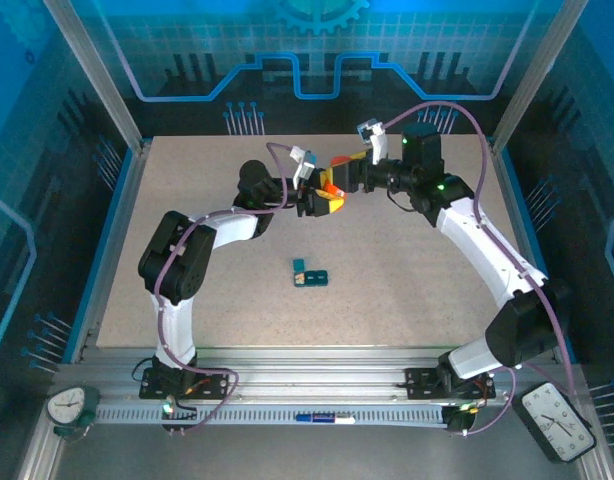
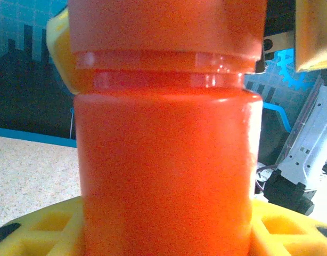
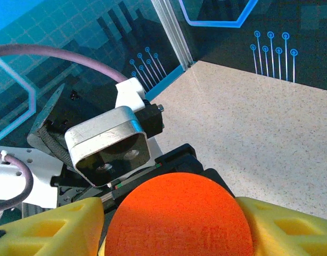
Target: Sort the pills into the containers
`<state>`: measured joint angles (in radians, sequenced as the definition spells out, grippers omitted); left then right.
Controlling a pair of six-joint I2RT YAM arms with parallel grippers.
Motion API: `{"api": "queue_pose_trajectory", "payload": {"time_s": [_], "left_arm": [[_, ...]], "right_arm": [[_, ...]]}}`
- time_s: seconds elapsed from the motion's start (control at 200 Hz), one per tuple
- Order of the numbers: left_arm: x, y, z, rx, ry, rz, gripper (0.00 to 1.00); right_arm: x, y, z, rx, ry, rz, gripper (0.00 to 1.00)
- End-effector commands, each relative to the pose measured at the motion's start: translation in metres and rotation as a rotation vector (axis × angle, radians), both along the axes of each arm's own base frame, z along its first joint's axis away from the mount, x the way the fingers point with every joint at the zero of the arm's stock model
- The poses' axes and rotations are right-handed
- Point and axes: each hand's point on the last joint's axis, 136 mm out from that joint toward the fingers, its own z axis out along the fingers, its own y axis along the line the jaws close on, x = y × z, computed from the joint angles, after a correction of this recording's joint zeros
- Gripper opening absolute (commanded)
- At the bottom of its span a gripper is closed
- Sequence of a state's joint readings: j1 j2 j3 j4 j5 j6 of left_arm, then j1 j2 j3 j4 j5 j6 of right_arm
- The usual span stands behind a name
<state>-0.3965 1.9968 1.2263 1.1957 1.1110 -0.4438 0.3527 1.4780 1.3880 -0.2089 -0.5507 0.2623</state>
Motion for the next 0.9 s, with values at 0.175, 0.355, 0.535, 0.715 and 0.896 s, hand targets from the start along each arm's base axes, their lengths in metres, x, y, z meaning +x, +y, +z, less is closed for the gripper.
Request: {"api": "queue_pose_trajectory", "payload": {"time_s": [0.175,0.355,0.535,0.715,0.896], "left_arm": [[0.002,0.001,0.016,-0.029,-0.056,0.02,0.0],[0.002,0.001,0.016,-0.029,-0.055,0.02,0.0],[0.002,0.001,0.015,-0.028,-0.052,0.02,0.0],[0.002,0.001,0.012,-0.026,-0.046,0.018,0.0],[0.002,0.0,0.012,-0.026,-0.049,0.016,0.0]], "right_arm": [[-0.005,0.008,0.018,0.015,-0.012,0.033,0.63],[-0.004,0.008,0.014,0.012,-0.001,0.032,0.5],[-0.002,0.006,0.014,0.017,-0.001,0.022,0.24],[0.011,-0.015,0.034,0.116,-0.019,-0.052,0.16],[0.016,-0.034,0.061,0.287,-0.02,-0.071,0.15]]}}
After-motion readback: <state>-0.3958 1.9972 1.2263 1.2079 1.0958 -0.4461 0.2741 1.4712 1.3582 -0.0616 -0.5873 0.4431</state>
